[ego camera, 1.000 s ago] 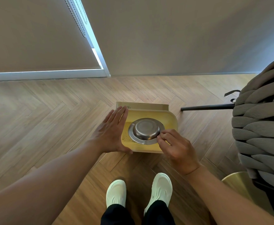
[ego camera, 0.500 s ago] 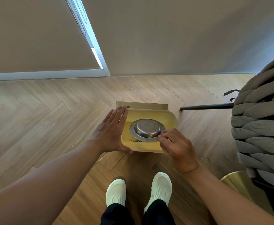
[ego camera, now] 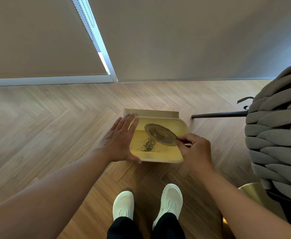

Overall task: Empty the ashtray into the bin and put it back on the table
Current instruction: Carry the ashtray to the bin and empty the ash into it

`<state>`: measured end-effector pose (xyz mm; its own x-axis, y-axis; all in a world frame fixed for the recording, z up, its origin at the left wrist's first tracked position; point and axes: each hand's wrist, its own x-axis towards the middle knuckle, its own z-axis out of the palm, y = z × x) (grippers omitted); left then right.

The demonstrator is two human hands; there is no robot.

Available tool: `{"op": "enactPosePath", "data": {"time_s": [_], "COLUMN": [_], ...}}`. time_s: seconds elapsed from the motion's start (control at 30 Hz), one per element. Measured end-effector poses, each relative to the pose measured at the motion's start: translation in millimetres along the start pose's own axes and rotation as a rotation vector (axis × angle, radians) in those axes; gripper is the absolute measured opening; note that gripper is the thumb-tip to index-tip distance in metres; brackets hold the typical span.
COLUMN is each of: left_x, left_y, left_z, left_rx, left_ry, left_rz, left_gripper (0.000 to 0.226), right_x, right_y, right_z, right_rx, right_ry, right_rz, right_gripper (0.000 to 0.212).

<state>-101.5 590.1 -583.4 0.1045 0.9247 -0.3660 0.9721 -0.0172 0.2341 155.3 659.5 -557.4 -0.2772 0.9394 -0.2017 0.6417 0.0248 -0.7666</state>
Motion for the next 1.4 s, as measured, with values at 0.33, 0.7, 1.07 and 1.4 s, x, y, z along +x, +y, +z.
{"op": "enactPosePath", "data": {"time_s": [0.33, 0.7, 1.07, 1.4], "left_x": [1, 4, 2, -3], "left_y": [3, 16, 20, 22], "left_z": [-2, -3, 0, -4], "left_rx": [-0.038, -0.112, -0.143, -0.142], "left_ry": [0.045, 0.113, 0.127, 0.147], "left_rz": [-0.021, -0.005, 0.005, 0.030], "left_gripper": [0.133, 0.127, 0.124, 0.118], "right_x": [11, 12, 13, 8], "right_y": [-3, -5, 0, -3], "right_z": [0, 1, 3, 3], "right_rx": [0.226, 0.387, 0.503, 0.564], "right_ry": [-0.114, -0.169, -0.245, -0.256], "right_rz": [0.358, 0.521, 0.602, 0.606], "right_gripper": [0.020, 0.017, 0.011, 0.015]}}
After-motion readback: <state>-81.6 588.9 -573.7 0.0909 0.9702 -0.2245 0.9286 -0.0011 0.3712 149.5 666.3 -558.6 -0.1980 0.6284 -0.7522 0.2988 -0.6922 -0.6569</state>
